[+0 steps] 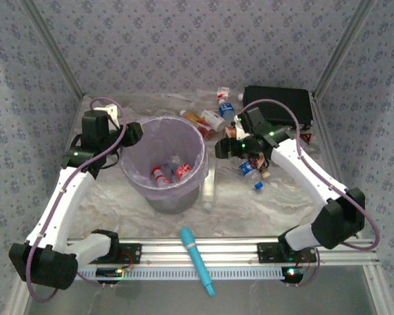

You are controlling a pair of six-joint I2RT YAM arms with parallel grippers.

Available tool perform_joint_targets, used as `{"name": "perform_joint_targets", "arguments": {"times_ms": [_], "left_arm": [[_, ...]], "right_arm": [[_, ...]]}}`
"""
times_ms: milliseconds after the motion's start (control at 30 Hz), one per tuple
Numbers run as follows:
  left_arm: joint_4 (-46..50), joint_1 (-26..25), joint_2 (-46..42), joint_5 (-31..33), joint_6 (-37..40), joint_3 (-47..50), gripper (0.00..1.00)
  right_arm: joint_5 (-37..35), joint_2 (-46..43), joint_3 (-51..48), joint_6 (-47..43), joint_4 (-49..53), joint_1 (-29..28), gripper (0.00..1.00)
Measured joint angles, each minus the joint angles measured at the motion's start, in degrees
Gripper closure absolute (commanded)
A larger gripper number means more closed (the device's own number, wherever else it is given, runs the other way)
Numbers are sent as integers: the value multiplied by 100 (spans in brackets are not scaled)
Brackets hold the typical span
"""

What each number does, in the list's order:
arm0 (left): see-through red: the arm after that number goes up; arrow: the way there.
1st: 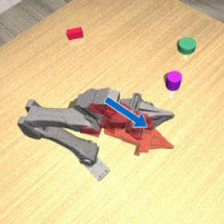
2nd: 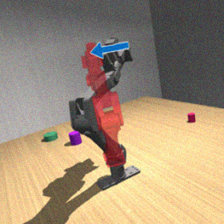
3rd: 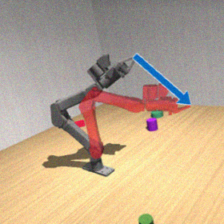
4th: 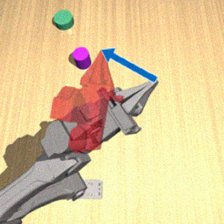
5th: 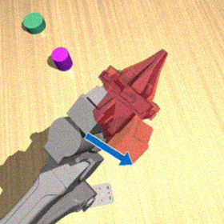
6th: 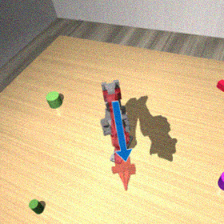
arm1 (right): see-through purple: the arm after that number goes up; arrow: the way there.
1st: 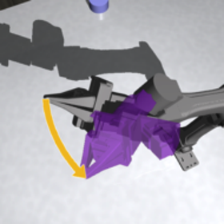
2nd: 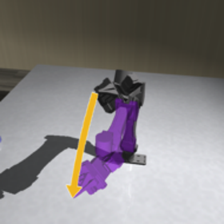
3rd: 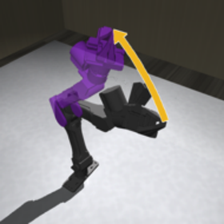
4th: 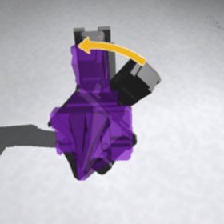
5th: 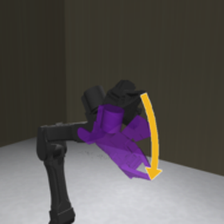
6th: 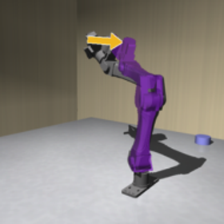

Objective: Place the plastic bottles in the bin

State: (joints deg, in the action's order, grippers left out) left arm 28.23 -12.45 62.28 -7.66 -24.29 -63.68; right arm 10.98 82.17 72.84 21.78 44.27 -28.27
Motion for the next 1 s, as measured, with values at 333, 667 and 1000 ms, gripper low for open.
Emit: {"name": "perform_joint_targets", "arguments": {"times_ms": [333,667,1000], "left_arm": [[0,-4,0,0,-2,0,45],[0,-9,0,20,0,0,45],[0,-9,0,20,0,0,45]], "right_arm": [[426,1082,-726,962,-1235,-398,9],[501,1825,-734,1257,-2020,-369,8],[494,2216,-728,1346,-2127,-369,20]]}}
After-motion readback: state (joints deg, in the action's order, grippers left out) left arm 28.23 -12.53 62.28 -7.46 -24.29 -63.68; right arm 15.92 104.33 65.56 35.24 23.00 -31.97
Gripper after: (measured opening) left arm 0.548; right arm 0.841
